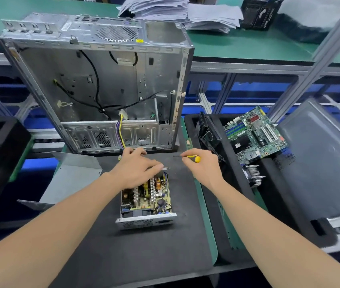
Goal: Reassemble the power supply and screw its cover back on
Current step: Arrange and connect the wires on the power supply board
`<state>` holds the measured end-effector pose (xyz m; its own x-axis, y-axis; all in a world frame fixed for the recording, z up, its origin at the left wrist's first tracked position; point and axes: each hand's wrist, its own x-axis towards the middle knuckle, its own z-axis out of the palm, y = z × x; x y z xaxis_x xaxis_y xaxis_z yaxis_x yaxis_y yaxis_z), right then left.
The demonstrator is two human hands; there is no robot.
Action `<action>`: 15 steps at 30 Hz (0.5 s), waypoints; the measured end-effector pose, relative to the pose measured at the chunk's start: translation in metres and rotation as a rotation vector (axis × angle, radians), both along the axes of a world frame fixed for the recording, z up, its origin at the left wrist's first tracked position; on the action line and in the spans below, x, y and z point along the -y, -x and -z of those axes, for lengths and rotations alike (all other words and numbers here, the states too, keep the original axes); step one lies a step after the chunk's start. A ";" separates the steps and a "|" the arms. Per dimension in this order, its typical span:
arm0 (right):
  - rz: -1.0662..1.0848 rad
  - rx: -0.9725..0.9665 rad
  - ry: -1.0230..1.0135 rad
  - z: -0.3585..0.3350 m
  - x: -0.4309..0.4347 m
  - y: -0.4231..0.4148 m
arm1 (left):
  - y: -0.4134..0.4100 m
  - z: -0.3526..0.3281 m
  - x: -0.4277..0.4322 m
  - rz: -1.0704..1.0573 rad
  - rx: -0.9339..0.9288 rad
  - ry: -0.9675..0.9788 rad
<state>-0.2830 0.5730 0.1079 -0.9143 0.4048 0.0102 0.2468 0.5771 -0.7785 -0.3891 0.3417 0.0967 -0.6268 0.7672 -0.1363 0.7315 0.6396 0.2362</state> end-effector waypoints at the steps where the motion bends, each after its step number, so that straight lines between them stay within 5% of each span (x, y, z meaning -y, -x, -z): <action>1: -0.002 0.007 0.025 0.004 0.002 -0.004 | -0.001 0.000 -0.001 0.000 0.011 0.000; 6: 0.001 0.050 0.037 0.022 0.013 -0.016 | -0.013 0.002 0.001 0.038 -0.196 0.023; 10: -0.061 0.107 -0.004 0.035 0.023 -0.019 | -0.012 0.005 0.004 0.060 -0.191 -0.035; 15: -0.186 0.145 -0.094 0.038 0.029 -0.009 | -0.005 0.002 0.025 -0.047 -0.238 -0.427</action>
